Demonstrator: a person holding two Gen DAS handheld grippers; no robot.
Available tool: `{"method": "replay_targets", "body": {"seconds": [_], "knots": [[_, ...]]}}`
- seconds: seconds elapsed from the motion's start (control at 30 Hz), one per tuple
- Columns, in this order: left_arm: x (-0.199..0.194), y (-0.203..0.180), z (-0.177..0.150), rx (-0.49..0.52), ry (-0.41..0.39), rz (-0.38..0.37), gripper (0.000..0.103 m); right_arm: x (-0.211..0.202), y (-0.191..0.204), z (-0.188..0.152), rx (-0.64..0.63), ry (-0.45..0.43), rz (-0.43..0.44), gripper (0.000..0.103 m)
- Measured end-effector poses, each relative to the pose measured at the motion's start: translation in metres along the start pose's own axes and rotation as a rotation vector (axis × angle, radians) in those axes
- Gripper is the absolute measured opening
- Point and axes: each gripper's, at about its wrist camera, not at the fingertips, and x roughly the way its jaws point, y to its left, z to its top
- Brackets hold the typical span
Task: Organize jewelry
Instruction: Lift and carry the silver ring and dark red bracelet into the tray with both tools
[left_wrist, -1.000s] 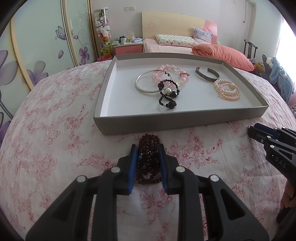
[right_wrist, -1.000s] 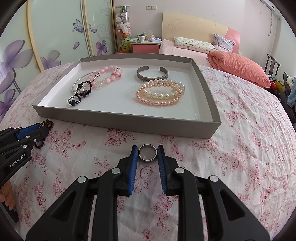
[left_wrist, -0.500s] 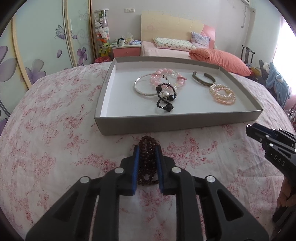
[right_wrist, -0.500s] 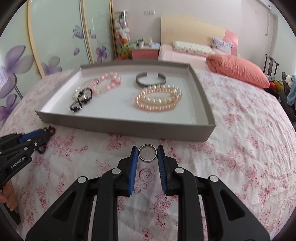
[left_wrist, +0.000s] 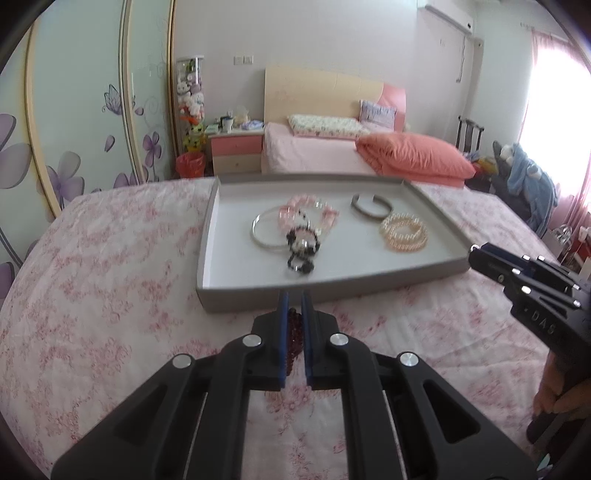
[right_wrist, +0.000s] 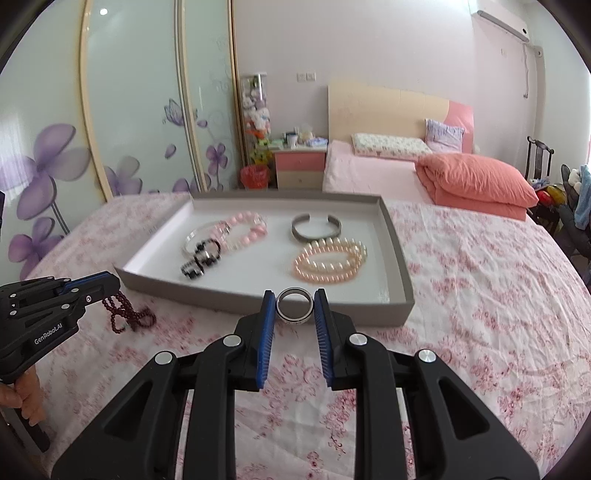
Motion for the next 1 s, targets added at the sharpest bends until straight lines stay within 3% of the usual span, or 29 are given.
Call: {"method": "replay_targets", "body": {"seconds": [0.5,1.0], "knots": [[-0.038,-0.002,0.037,-0.043,-0.126,-0.033,0.008,-0.030,0.005,0.024,0.022,-0.149,0.026,0.023],[-0.031,-0.016,0.058,-0.027,-0.157,-0.038,0.008,-0.027,0.007,0.042,0.017,-0.214,0.020,0.023]]}}
